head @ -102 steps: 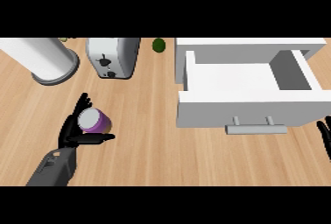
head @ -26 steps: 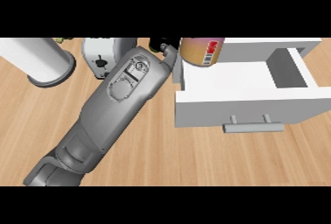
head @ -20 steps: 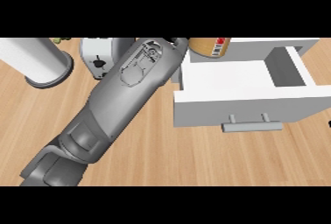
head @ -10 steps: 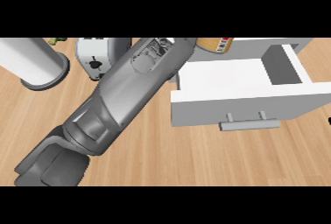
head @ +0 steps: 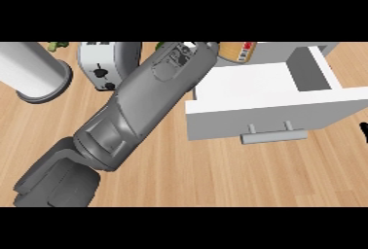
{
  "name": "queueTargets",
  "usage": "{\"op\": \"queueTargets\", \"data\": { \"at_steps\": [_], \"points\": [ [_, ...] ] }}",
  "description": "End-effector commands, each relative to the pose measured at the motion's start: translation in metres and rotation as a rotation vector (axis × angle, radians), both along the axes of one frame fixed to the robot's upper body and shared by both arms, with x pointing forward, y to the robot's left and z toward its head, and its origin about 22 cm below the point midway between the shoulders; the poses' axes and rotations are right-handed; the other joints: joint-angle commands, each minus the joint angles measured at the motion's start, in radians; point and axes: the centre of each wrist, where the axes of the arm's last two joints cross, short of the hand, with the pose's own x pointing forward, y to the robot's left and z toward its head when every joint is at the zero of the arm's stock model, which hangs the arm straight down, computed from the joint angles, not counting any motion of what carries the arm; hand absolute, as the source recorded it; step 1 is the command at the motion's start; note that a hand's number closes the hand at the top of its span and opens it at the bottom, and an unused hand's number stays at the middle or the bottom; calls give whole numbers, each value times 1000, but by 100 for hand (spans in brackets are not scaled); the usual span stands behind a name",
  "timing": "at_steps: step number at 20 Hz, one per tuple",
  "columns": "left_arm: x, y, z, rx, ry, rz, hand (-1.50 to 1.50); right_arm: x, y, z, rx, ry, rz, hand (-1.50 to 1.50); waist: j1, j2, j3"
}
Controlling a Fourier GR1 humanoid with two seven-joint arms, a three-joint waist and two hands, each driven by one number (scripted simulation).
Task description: Pick up the can, place it into the drawer and close the drawer
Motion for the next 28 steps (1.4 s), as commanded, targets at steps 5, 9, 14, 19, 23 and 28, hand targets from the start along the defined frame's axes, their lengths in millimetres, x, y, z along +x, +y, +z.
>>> {"op": "queueTargets", "data": {
  "at_steps": [5, 9, 14, 19, 23, 28],
  "points": [
    [4, 7, -28, 90, -42, 54, 150, 8, 7, -4, 20, -25, 20, -150, -27, 7, 1],
    [4, 10, -41, 106, -40, 34, 150, 12, 7, -8, -3, -14, 20, -150, -25, 9, 1],
    [3, 8, -42, 123, -44, 79, -150, 21, 14, 3, 1, -32, 26, -150, -45, 13, 1],
    [6, 15, -51, 100, -48, 120, -150, 18, 12, 13, 7, -41, 21, -150, -34, 11, 0],
    [7, 17, -57, 109, -49, 174, -150, 27, 16, 12, -9, -39, 53, -150, -57, 21, 1],
    [7, 23, -67, 66, -36, 177, -150, 18, 17, 15, -22, -53, 51, -150, -52, 18, -1]
  ]
}}
